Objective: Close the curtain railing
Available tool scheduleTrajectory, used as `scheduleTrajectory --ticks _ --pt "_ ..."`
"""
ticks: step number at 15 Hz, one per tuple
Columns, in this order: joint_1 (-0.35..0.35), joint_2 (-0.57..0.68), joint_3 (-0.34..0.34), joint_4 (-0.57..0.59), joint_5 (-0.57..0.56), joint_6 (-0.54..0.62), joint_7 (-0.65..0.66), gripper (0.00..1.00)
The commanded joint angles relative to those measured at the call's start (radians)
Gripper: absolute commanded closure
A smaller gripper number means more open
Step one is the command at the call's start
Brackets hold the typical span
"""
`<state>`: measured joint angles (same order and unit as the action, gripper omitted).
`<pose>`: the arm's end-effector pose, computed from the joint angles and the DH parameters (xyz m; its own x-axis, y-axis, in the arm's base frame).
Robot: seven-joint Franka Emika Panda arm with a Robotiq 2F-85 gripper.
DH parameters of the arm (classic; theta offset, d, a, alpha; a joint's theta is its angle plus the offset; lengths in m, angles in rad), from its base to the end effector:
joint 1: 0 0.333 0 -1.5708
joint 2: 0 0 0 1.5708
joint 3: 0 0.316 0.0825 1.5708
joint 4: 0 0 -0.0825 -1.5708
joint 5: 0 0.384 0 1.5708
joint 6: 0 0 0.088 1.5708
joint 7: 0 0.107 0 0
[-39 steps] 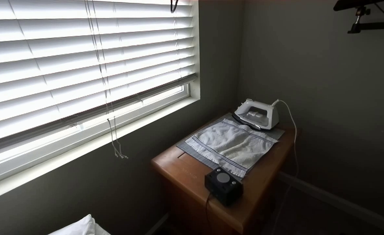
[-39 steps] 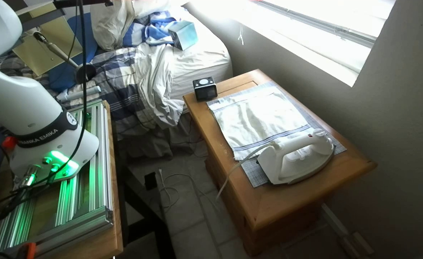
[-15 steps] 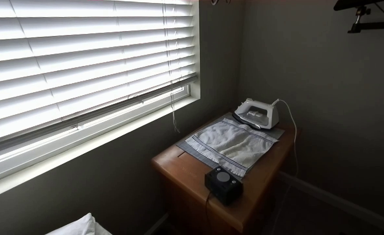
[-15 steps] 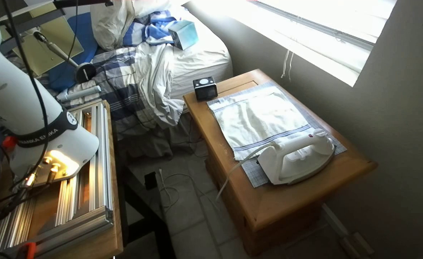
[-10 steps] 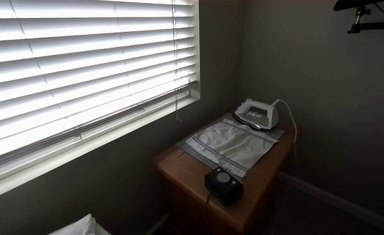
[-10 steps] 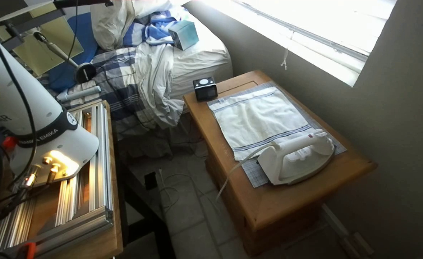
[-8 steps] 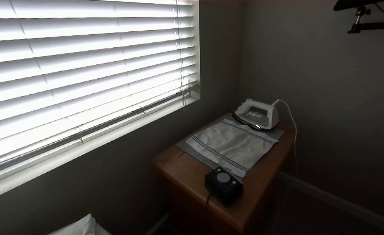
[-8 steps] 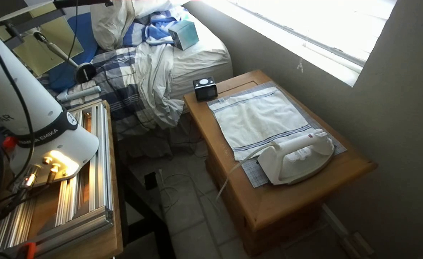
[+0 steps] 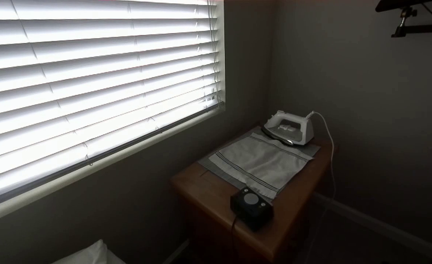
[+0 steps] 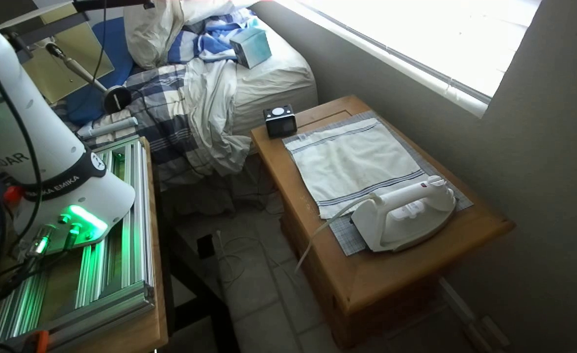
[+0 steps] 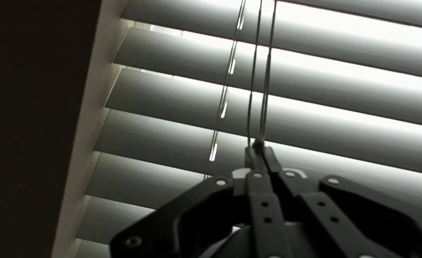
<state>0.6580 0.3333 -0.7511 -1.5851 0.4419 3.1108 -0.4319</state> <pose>0.6763 -0.0096 0.6450 0.2987 0.1854 0.9362 -0.0536 -0.9761 0.2104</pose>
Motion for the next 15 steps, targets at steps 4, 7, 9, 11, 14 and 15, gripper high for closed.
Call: scheduleTrajectory --ticks 4,7,9,11,14,15 --pt "0.134 0.094 -0.209 0.063 -0.079 -0.131 0.112 0.99" --pt "0.188 0.146 -0.322 0.066 -0.115 -0.192 0.153 0.99" --pt "0.218 0.189 -0.403 0.062 -0.139 -0.227 0.179 0.99" --pt "0.229 0.219 -0.449 0.058 -0.139 -0.236 0.192 0.99" --pt "0.237 0.255 -0.495 0.058 -0.118 -0.223 0.211 0.99" --pt "0.239 0.261 -0.503 0.057 -0.114 -0.221 0.218 0.99"
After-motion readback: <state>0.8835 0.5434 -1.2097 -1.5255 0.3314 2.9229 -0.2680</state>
